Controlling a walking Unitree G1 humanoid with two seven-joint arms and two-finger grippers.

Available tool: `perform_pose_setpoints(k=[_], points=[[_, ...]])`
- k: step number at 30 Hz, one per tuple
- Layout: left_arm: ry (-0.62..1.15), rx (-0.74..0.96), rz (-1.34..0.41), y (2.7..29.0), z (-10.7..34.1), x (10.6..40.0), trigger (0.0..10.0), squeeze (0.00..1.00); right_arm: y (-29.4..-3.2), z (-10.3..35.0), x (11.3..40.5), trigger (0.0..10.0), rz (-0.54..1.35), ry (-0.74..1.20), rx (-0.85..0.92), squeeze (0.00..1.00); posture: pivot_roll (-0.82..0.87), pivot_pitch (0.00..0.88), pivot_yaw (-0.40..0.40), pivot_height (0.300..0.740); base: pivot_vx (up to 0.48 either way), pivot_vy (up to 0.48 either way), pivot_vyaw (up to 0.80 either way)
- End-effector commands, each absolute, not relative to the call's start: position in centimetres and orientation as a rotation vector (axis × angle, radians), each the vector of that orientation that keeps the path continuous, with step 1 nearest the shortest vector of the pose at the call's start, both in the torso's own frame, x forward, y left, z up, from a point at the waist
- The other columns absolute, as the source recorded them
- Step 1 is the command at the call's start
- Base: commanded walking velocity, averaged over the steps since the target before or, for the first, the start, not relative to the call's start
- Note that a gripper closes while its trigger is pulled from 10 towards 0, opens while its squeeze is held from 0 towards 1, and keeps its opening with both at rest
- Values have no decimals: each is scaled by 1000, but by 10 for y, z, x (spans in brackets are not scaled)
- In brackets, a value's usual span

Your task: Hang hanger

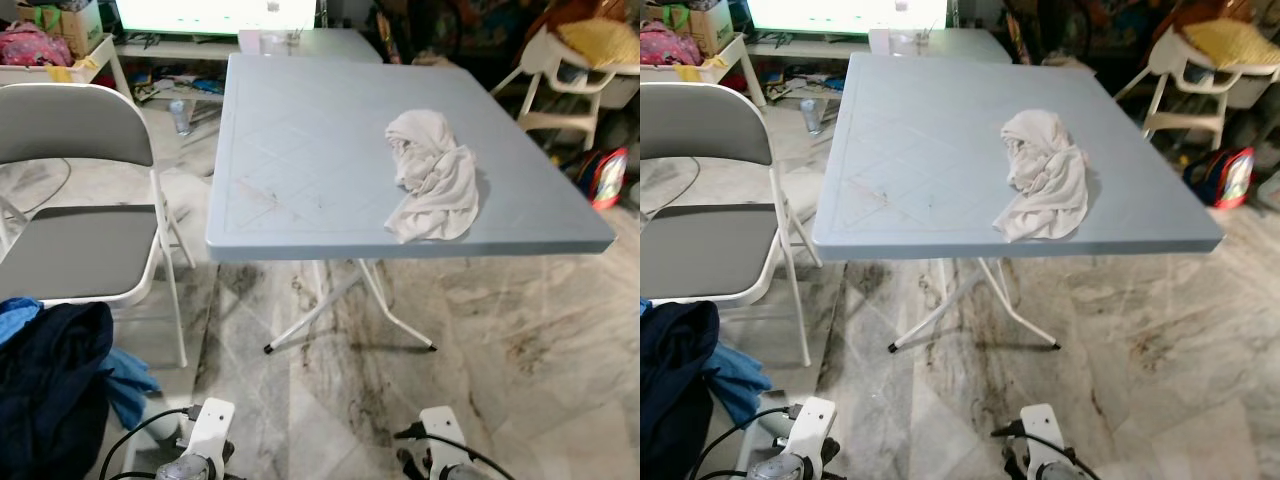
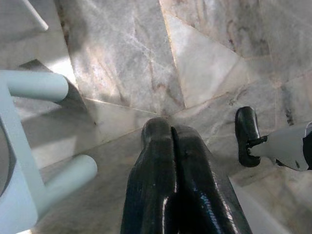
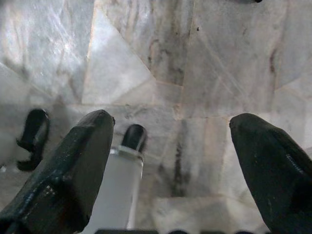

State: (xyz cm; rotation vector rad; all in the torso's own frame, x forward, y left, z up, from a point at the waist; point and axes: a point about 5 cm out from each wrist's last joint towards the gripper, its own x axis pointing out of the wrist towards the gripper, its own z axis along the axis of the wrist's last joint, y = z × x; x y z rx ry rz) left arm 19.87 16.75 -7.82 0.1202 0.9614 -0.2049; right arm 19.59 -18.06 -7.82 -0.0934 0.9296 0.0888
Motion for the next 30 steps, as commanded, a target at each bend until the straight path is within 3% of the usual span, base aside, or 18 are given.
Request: perform_pose_setpoints(k=[1,6,12,20,24,28,30], points=[[962,95,-208,162,-79,198,10000,0,-190,-80,191,10000,40,947,-69,0,139,88,-74,740,0,0,0],[908,42,-129,180,-69,213,10000,0,-181,-75,203,10000,86,938,-64,0,223,100,-120,740,0,0,0],[778,-49,-103,184,-53,236,10000,0,-166,-62,228,10000,85,858,41,0,263,117,-138,740,0,0,0],[504,110,-224,196,-10,276,10000,0,-157,-22,280,10000,143,665,107,0,264,132,-147,740,0,0,0],[383,196,-133,211,7,284,10000,0,-156,9,308,10000,180,489,59,0,247,136,-146,740,0,0,0],[213,249,-134,210,29,289,10000,0,-156,23,318,10000,190,401,86,0,244,132,-138,740,0,0,0],[44,308,-114,204,54,291,10000,0,-159,38,324,10000,238,302,54,0,231,128,-121,740,0,0,0]])
